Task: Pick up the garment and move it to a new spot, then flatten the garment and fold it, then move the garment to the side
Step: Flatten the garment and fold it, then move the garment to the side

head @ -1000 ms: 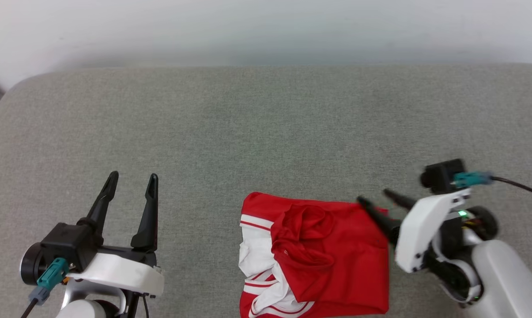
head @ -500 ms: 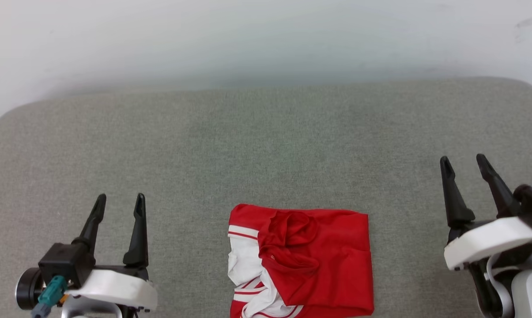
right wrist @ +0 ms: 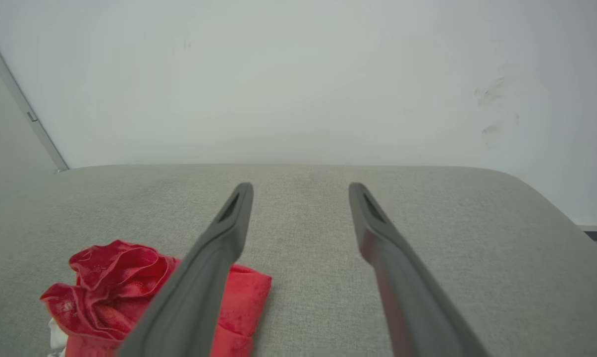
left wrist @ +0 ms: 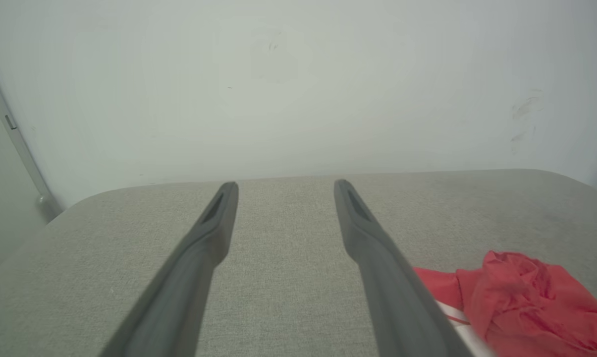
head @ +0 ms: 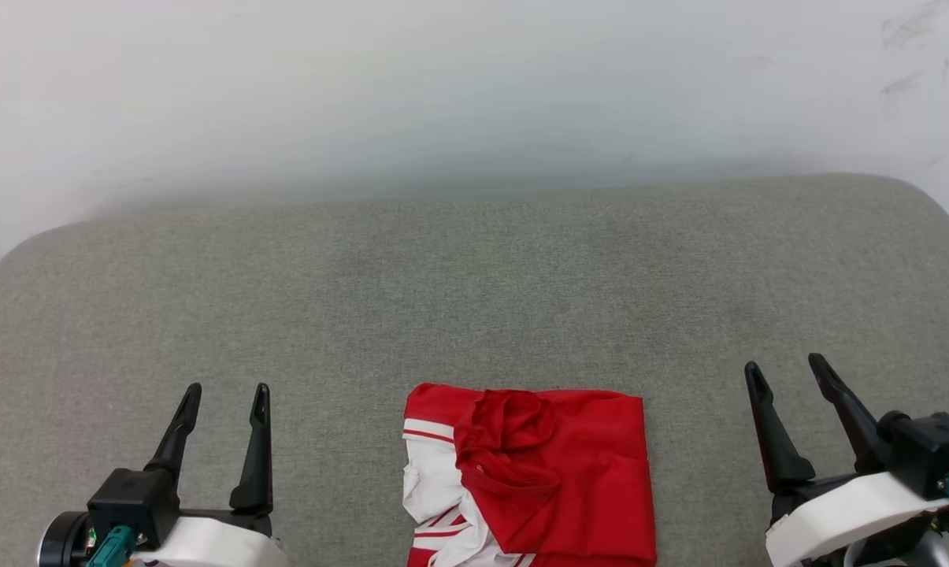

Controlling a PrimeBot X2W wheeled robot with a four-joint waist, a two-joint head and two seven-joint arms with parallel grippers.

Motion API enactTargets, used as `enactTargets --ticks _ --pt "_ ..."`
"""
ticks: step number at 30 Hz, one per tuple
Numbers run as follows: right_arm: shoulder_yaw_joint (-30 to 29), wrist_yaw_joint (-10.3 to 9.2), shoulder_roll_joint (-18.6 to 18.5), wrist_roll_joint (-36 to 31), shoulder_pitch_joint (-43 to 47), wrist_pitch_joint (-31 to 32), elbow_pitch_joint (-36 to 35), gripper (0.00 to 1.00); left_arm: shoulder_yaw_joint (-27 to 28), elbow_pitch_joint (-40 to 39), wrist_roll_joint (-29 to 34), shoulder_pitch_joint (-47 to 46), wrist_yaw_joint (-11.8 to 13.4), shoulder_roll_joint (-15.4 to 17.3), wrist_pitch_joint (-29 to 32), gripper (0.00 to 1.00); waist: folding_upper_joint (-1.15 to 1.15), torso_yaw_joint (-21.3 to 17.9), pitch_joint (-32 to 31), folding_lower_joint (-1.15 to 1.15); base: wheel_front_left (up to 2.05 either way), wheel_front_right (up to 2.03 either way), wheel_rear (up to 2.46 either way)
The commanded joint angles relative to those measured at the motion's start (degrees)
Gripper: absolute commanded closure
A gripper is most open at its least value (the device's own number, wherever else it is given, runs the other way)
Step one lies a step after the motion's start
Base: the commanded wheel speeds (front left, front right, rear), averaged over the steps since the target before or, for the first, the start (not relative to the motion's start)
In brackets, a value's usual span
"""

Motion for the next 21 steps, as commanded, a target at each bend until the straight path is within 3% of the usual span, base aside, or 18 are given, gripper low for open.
enactTargets --ticks 1,12,16,21 --pt "0.24 -0.02 0.34 0.19 0.85 0.72 -0.8 0.0 0.38 -0.11 0.48 0.7 -0.08 -0.33 -0.24 0.0 0.0 -0.27 0.1 0.01 0.0 0.0 0.0" --pt "-1.95 -0.02 0.97 2.34 0.23 2.91 -1.49 0.0 2.1 -0.34 1.42 -0.65 -1.13 -1.13 -0.2 0.0 0.0 0.0 1.86 0.01 0.0 0.0 0.0" --pt "-6.69 -0.02 0.99 8.52 0.77 6.09 0.38 0.0 3.23 -0.59 1.71 -1.23 -1.41 -2.11 -0.19 0.0 0.0 1.03 2.75 0.01 0.0 0.0 0.0" --pt "-11.81 -0.01 -2.59 16.04 0.44 13.14 4.15 0.0 4.6 -1.29 2.59 -2.74 -2.38 -3.56 -0.19 0.0 0.0 2.99 4.72 0.01 0.0 0.0 0.0"
